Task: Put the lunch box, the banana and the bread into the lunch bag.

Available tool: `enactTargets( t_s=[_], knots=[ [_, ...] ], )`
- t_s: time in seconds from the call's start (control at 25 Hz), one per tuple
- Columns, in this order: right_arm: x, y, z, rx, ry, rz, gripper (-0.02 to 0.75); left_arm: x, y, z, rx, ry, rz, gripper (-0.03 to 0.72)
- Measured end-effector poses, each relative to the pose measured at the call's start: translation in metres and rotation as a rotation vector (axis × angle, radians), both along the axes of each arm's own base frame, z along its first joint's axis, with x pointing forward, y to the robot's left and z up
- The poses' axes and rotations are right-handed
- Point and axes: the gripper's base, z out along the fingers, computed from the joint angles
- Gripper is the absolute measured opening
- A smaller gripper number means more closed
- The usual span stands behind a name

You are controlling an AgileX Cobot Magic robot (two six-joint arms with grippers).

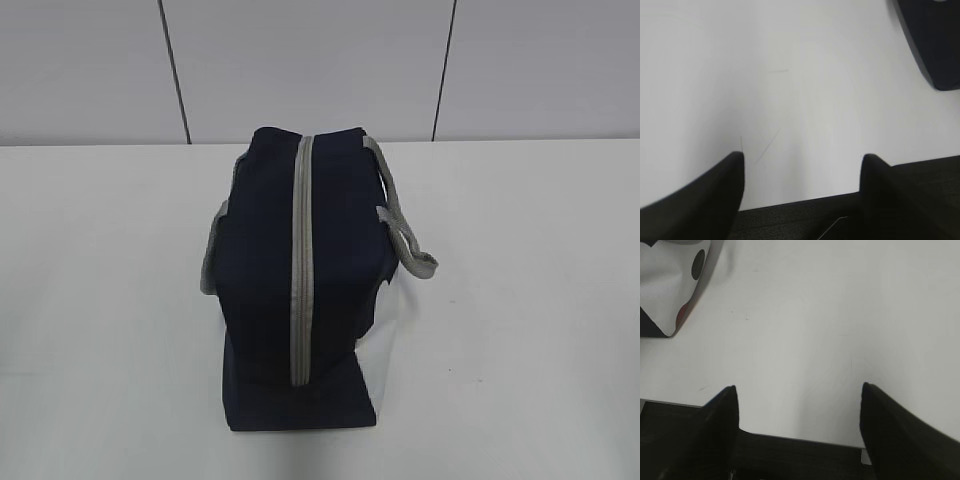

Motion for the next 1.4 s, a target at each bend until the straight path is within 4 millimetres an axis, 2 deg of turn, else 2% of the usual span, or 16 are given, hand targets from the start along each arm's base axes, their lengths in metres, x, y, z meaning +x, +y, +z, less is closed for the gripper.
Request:
enactTargets(
  t_s=[0.32, 0.84, 1.4],
  knots=[
    [0.000, 0.000, 0.000, -0.001, 0.000, 0.001, 0.559, -0.010, 0.004, 0.003, -0.011, -0.066, 0.047, 0.486],
    [-0.012, -0.002, 0.001, 0.009, -0.080, -0.074, 0.559, -0.054, 0.009, 0.005, -0.039, -0.336, 0.154, 0.486],
    [-0.027, -0.003, 0.000, 0.022, -0.178, -0.077, 0.559, -0.055, 0.009, 0.005, -0.040, -0.341, 0.154, 0.486]
  ],
)
